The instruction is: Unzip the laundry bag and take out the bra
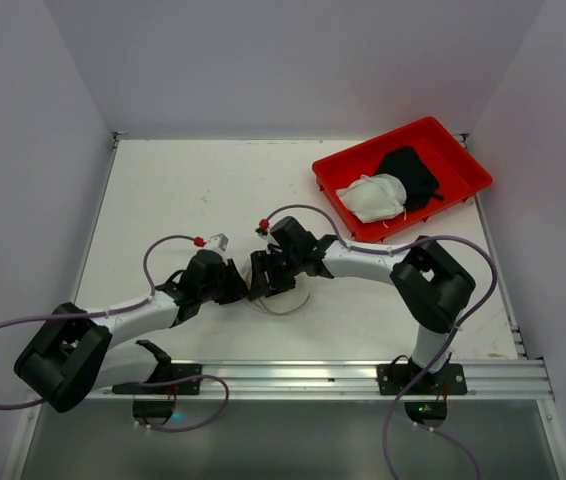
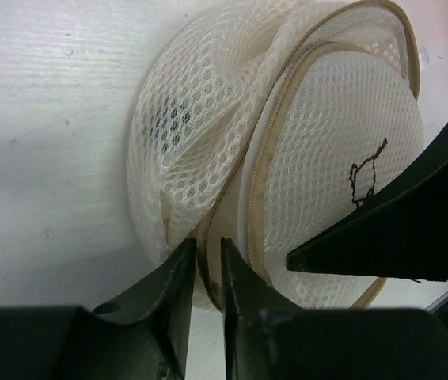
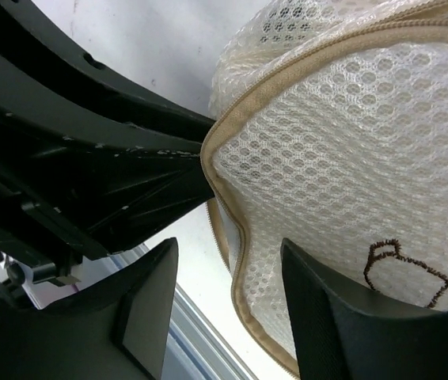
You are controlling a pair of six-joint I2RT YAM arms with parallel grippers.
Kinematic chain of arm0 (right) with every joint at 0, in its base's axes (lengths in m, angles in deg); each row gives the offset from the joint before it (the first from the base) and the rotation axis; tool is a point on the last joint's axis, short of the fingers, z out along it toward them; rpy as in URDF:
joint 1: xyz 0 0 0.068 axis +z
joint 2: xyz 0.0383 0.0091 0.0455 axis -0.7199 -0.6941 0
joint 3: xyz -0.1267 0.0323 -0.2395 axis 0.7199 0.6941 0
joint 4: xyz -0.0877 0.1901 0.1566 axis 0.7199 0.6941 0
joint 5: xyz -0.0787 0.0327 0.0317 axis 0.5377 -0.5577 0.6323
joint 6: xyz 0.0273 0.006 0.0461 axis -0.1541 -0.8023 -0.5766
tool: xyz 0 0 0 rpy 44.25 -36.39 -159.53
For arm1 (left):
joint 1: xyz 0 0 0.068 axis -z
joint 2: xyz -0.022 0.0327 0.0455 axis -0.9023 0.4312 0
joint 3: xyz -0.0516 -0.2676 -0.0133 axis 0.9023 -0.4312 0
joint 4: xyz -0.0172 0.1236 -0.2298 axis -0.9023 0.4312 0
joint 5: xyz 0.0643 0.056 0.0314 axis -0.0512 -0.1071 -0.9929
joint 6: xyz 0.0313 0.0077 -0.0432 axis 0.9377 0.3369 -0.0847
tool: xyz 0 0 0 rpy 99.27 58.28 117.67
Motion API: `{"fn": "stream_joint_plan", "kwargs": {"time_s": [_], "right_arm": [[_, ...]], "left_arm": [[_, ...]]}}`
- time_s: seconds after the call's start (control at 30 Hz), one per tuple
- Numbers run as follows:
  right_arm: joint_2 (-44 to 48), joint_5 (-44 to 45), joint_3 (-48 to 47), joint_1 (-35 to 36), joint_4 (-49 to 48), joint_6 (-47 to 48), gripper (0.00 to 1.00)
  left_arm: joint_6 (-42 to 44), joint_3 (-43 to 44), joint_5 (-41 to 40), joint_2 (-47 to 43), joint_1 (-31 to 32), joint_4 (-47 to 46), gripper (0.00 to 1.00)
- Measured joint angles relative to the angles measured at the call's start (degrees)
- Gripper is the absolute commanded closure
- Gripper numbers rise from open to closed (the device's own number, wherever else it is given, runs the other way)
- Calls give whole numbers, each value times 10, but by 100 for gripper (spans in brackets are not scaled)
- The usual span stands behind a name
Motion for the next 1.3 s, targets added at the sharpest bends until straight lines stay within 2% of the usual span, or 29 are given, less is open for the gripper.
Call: {"fn": "stream_joint_plan", "kwargs": {"time_s": [0.2, 0.23, 0.33, 0.43, 0.47, 0.5, 0.53, 0.63, 0.77, 0.87, 0.97, 1.2, 1.3], "right_arm": [[12, -11, 0, 0, -3, 0, 41], [17, -11, 0, 0, -2, 0, 40], [39, -11, 0, 0, 0, 0, 39], [62, -10, -1, 0, 1, -1, 31], [69, -10, -1, -1, 1, -1, 21], [76, -7, -1, -1, 2, -3, 17], [83, -1, -2, -2, 3, -3, 15], [98, 15, -15, -4, 15, 0, 12], [99, 26, -40, -10, 25, 7, 13], [103, 40, -45, -11, 31, 14, 13], [104, 39, -48, -12, 33, 18, 14], [104, 34, -48, -12, 31, 20, 15], [104, 32, -48, -12, 30, 20, 15]], "left_arm": [[1, -1, -31, -57, 0, 50, 55], [0, 0, -39, -68, 0, 62, 46], [6, 0, -60, -99, 0, 96, 30], [7, 0, -79, -125, 0, 129, 17], [10, 1, -85, -134, 0, 142, 14], [10, 4, -91, -143, 0, 159, 11], [12, 8, -99, -153, 0, 174, 7], [20, 24, -120, -182, -1, 211, 4], [31, 54, -143, -207, -3, 246, 5], [38, 68, -152, -218, -5, 266, 11], [42, 68, -159, -233, -5, 278, 21], [54, 68, -188, -273, -10, 305, 54], [61, 69, -204, -277, -21, 313, 63]]}}
